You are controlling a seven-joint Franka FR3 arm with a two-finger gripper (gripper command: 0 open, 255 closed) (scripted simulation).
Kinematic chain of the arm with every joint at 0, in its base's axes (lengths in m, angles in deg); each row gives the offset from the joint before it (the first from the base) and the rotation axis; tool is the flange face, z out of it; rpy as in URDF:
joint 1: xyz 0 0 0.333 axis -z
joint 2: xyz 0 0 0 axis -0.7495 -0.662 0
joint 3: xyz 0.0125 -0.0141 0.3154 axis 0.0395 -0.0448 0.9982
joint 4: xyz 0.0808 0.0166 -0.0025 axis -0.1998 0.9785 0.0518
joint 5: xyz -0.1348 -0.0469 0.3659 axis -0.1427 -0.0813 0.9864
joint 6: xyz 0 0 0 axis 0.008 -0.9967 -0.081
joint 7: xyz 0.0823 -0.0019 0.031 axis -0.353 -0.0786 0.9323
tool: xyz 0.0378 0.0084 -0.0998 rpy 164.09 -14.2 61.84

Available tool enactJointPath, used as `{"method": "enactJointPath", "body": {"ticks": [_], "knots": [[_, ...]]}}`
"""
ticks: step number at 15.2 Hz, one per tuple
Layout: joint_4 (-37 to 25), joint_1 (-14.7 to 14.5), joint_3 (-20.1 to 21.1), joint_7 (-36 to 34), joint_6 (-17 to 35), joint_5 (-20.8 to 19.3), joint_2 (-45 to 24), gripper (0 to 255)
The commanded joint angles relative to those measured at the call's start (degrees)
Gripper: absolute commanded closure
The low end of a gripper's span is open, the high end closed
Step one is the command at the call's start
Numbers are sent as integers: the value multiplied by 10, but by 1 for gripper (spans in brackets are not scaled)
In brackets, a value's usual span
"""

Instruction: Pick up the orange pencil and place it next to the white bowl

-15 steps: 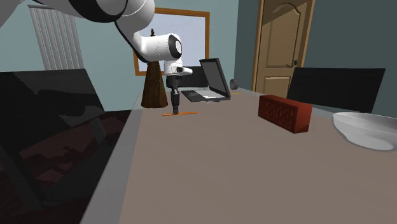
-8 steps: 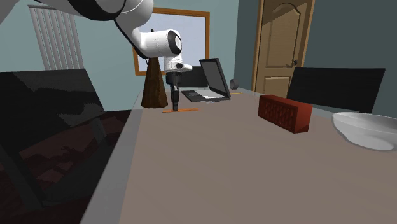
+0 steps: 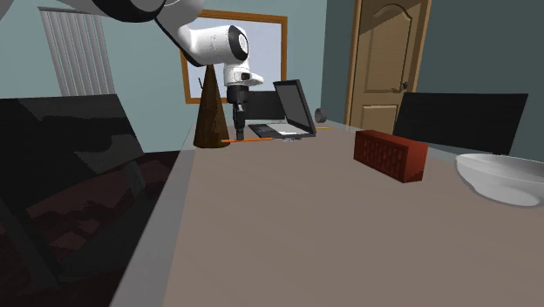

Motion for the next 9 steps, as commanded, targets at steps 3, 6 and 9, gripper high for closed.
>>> {"method": "enactJointPath", "body": {"ticks": [3,6,9], "knots": [[-22,-2,2,6,-27,3,6,255],[-43,-6,2,10,-48,5,8,255],[-67,-10,3,14,-71,5,8,255]]}}
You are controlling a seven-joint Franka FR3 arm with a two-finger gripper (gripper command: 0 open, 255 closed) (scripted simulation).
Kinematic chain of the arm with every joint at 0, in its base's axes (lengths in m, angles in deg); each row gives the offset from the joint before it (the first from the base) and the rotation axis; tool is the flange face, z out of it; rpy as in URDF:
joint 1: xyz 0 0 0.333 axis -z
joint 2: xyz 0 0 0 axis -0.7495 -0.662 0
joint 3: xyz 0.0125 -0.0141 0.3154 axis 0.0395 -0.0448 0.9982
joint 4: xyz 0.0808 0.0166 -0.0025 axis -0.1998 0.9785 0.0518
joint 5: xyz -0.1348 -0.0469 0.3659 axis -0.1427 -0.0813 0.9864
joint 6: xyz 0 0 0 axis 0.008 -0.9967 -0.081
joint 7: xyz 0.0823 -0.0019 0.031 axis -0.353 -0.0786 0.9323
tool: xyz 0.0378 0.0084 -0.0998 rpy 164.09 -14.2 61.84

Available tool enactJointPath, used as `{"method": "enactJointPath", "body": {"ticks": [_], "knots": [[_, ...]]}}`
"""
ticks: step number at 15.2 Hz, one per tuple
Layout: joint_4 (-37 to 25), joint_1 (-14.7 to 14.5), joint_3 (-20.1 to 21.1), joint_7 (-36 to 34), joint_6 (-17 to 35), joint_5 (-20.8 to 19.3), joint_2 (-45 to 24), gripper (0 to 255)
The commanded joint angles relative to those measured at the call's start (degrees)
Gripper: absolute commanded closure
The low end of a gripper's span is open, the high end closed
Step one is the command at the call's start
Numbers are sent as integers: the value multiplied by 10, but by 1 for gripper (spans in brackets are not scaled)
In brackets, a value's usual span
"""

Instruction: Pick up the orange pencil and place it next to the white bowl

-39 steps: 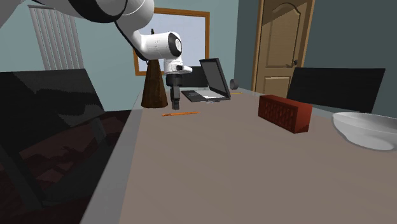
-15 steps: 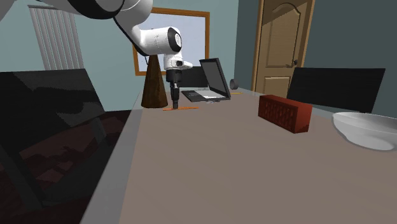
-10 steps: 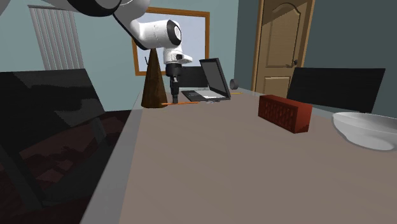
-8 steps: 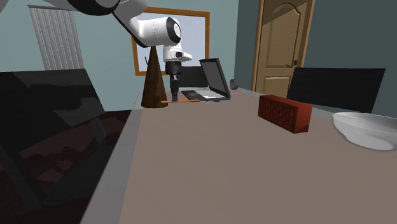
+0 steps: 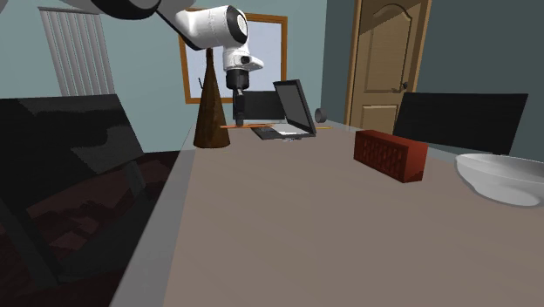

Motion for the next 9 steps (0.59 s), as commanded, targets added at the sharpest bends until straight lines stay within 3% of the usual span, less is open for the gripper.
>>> {"method": "enactJointPath", "body": {"ticks": [1,7,9], "knots": [[-16,-4,0,2,-16,0,0,255],[-64,-14,0,9,-57,-1,-5,255],[-14,19,0,28,-35,8,27,255]]}}
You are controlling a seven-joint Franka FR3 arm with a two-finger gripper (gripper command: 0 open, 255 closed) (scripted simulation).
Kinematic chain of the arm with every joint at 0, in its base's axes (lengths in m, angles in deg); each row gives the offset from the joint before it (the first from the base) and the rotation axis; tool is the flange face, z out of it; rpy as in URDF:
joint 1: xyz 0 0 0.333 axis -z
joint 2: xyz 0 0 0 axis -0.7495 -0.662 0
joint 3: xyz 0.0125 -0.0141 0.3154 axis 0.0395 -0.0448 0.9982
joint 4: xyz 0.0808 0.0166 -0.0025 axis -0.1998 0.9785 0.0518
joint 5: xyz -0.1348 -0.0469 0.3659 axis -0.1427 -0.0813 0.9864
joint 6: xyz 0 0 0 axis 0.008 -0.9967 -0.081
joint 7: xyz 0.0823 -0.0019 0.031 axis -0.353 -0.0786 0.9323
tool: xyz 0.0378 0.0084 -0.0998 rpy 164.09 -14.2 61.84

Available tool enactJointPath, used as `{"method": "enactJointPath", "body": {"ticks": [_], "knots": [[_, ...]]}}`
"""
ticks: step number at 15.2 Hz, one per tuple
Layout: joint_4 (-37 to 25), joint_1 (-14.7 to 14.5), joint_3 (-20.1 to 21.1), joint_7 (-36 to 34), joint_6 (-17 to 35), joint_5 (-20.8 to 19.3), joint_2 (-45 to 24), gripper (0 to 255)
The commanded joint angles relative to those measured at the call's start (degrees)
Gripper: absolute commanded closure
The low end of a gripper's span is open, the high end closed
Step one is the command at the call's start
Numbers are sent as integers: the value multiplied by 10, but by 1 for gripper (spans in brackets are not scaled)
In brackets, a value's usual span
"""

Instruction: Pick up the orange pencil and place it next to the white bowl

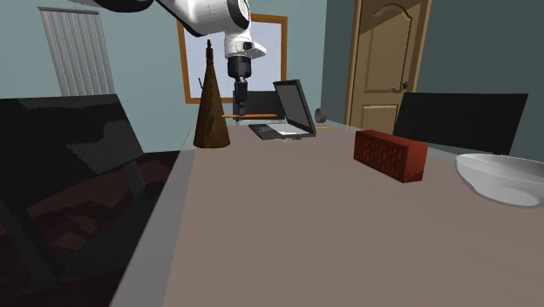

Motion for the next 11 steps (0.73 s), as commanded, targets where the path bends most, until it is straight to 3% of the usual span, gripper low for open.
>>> {"method": "enactJointPath", "body": {"ticks": [1,11], "knots": [[40,29,0,18,17,7,26,255],[184,155,-22,134,88,35,128,255]]}}
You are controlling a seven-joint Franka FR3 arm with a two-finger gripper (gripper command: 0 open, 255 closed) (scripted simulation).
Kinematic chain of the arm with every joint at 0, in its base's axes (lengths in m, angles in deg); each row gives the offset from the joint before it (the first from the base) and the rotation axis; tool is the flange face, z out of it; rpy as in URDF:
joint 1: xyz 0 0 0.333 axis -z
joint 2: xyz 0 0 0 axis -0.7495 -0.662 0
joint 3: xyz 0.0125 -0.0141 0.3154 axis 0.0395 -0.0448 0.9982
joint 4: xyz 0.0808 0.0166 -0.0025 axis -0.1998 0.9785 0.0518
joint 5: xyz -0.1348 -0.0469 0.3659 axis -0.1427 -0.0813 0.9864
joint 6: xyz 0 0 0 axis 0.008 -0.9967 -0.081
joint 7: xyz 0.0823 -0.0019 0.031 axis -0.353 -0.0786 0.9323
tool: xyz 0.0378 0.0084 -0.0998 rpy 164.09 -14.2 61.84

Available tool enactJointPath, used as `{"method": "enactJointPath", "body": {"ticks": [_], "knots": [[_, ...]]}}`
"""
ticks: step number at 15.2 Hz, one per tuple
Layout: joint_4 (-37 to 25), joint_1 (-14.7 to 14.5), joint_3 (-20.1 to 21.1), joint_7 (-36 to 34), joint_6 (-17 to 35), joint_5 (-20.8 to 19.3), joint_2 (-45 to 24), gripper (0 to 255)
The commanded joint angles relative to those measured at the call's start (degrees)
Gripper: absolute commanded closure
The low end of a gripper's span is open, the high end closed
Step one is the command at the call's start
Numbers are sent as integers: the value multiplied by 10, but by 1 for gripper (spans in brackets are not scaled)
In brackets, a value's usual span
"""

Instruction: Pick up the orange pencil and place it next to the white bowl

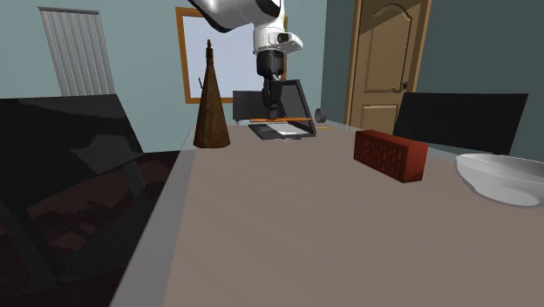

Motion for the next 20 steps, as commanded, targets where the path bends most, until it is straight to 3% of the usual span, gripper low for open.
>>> {"method": "enactJointPath", "body": {"ticks": [1,10,20], "knots": [[25,23,-6,26,13,5,18,255],[66,106,-44,137,49,9,51,255],[40,181,-89,255,68,0,32,255]]}}
